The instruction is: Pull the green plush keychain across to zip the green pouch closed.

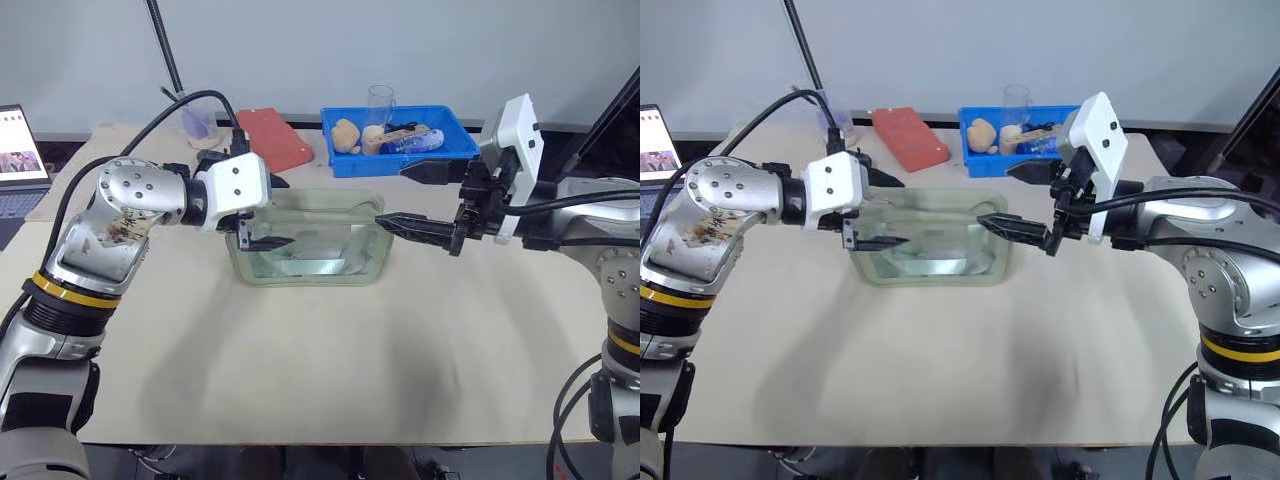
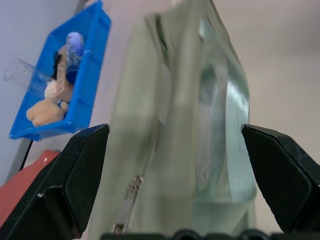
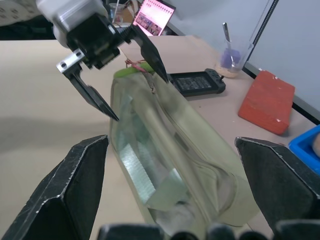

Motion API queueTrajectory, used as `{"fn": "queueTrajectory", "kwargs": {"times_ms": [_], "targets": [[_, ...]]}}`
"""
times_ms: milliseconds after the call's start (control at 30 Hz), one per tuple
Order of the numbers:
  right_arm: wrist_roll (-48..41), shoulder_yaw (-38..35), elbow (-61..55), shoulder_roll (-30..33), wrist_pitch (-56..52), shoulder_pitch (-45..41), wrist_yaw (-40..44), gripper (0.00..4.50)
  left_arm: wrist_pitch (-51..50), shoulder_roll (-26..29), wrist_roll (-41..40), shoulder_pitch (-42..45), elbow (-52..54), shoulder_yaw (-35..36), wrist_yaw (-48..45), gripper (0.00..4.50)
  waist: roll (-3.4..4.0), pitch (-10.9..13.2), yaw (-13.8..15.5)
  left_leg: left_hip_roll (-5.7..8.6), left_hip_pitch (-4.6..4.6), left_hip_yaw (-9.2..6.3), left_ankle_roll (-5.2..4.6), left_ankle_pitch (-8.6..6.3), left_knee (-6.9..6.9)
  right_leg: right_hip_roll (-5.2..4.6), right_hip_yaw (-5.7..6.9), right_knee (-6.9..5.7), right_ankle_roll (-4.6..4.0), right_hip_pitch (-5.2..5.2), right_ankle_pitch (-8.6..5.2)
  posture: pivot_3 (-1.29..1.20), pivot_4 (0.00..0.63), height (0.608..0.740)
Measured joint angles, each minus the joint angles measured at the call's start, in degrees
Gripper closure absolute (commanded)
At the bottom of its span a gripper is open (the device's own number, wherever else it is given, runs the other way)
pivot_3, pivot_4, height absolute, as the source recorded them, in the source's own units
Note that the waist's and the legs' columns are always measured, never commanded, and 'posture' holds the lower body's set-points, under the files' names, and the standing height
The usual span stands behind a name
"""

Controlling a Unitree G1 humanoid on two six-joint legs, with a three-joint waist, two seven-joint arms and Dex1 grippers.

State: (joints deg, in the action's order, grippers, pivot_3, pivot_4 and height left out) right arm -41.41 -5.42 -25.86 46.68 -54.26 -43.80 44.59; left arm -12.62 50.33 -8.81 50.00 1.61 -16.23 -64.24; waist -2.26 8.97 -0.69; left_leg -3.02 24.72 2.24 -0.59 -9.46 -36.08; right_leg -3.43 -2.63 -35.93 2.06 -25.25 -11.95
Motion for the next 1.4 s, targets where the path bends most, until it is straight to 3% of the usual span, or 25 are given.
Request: {"fn": "queueTrajectory", "kwargs": {"times_ms": [233, 267, 700, 1300, 1333, 1400], "targets": [[-0.28, -0.05, -0.97, 0.25, -0.15, 0.32, -2.28, 0.0, 7.41, -2.3, 4.29, 0.8, -5.88, -0.41, -2.8, 4.16, 0.0, 0.0, 0.0, 0.0, 0.06, -0.01, -0.03, -0.02, -0.12, 0.0, 0.0, -0.03, 0.03, 0.0, 0.01, 0.0, 0.15, 0.74], [-0.28, -0.05, -1.0, 0.26, -0.15, 0.32, -2.33, 0.0, 7.83, -2.36, 4.48, 0.87, -6.22, -0.4, -3.02, 4.44, 0.0, 0.0, 0.0, 0.0, 0.06, 0.0, -0.04, -0.02, -0.13, 0.0, 0.0, -0.03, 0.04, 0.0, 0.01, 0.0, 0.15, 0.74], [1.92, 0.2, 0.67, 1.51, 2.46, 1.85, 0.9, 0.0, 12.54, 1.64, 4.41, 1.47, -8.64, 3.03, -10.94, 4.44, 0.01, 0.0, -0.16, -0.02, 0.06, -0.03, -0.07, -0.04, -0.17, 0.02, 0.02, -0.14, 0.05, -0.03, -0.01, 0.0, 0.15, 0.74], [2.52, 2.48, 2.04, 2.0, 2.9, 0.88, 4.5, 0.0, 3.69, 3.34, -0.49, -7.86, 6.89, 7.54, -12.73, 4.44, 0.01, 0.01, 0.04, -0.02, 0.14, -0.05, -0.07, -0.04, -0.32, 0.01, 0.04, -0.17, 0.07, -0.02, -0.01, 0.0, 0.15, 0.74], [2.82, 2.51, 2.26, 2.25, 3.4, 0.91, 5.01, 0.0, 3.16, 3.41, -0.83, -8.12, 7.6, 7.8, -12.8, 3.71, 0.01, 0.01, 0.1, -0.01, 0.14, -0.05, -0.07, -0.04, -0.34, 0.0, 0.04, -0.17, 0.07, -0.01, -0.02, 0.0, 0.15, 0.74], [3.53, 2.55, 2.7, 3.36, 4.2, 1.58, 6.07, 0.0, 1.29, 3.8, -2.94, -8.99, 9.53, 8.46, -13.45, 2.98, 0.01, 0.01, 0.11, -0.02, 0.15, -0.05, -0.07, -0.04, -0.37, 0.0, 0.03, -0.15, 0.1, 0.0, -0.04, 0.0, 0.15, 0.74]]}}
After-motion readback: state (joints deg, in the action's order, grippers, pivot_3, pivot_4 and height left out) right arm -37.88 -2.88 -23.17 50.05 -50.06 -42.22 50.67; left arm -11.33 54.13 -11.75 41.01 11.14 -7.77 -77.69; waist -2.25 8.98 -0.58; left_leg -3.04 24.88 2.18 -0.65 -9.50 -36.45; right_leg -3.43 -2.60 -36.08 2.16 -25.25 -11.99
